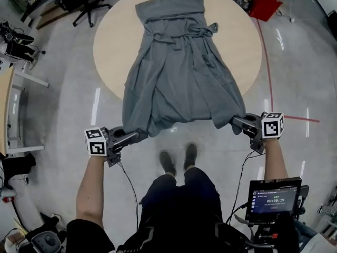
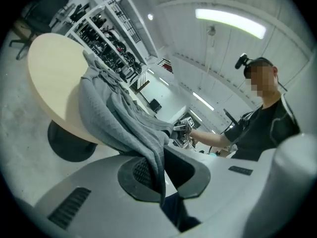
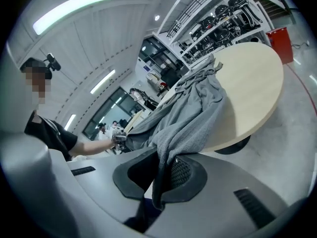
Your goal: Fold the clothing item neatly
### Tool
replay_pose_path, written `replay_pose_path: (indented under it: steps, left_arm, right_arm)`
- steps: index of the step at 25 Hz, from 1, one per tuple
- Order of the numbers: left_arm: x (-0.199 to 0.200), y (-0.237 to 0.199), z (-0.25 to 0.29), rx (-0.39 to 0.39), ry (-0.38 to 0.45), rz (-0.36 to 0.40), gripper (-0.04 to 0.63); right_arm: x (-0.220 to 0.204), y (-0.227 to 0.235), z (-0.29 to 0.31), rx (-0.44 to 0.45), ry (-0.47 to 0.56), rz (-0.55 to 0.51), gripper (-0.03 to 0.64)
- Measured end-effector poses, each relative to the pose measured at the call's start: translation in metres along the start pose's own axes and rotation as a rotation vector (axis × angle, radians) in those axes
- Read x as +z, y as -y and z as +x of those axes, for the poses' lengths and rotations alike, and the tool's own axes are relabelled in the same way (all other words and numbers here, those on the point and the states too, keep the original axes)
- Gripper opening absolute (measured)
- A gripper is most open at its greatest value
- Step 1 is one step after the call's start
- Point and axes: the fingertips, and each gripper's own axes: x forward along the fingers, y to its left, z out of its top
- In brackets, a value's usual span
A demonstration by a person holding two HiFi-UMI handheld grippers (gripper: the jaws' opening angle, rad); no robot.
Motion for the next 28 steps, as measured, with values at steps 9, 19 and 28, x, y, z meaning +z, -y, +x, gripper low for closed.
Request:
replay_pose_path:
  steps: [9, 19, 28]
  left_arm:
    - [0.044, 0.012, -0.019, 0.069, -0.057, -0.071, 0.012]
    - [0.044, -0.007, -0.069, 0.197, -0.186, -0.118, 0.012]
    - [0.132, 0.007, -0.058, 0.104, -0.087, -0.389, 0.012]
  right_arm:
    - [0.028, -0.025, -0.009, -0.054, -0.043, 0.029, 0.029]
    - [0.058, -0.033, -0.020, -0.145, -0.009, 0.042, 0.029]
    - [0.135, -0.053, -0.010, -0.071, 0.028, -0.021, 0.029]
